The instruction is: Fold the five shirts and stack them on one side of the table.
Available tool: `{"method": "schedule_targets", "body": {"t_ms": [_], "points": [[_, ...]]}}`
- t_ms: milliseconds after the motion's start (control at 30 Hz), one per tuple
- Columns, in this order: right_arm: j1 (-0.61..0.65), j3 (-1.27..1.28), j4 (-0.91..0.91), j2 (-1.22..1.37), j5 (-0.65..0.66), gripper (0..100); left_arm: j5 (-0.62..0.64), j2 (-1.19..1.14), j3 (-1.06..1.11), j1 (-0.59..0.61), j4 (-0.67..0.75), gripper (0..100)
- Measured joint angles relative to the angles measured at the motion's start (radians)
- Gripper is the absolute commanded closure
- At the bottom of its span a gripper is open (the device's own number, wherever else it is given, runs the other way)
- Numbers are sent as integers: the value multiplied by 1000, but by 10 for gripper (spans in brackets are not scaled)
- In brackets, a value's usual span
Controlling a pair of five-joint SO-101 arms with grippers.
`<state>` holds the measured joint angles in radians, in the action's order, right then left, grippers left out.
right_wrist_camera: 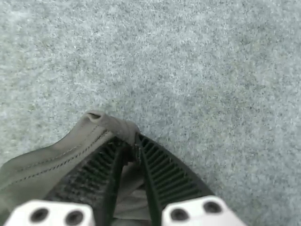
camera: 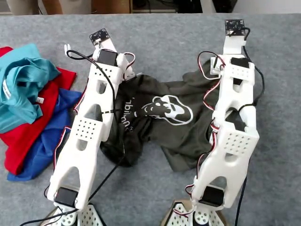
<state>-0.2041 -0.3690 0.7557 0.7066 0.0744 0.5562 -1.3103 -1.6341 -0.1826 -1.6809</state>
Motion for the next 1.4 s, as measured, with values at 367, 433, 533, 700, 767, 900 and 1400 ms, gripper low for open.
{"method": "schedule_targets", "body": {"t_ms": [367, 433, 533, 700, 767, 900, 1400], "points": [[0, -3, 23, 0, 0, 997, -31, 81, 0, 11, -61, 982], [0, -34, 94, 0, -6, 997, -61, 149, 0, 25, -68, 982], [0, -104, 245, -60, -78, 997, -83, 292, 0, 52, -68, 982], [0, -242, 399, -239, -100, 997, -137, 600, 107, 100, -68, 982], [0, -310, 451, -318, -98, 997, -143, 717, 203, 126, -68, 982], [0, -468, 535, -482, -34, 997, -216, 950, 431, 157, -68, 982], [-18, -890, 626, -977, 169, 997, -431, 1755, 781, 91, -68, 981]]}}
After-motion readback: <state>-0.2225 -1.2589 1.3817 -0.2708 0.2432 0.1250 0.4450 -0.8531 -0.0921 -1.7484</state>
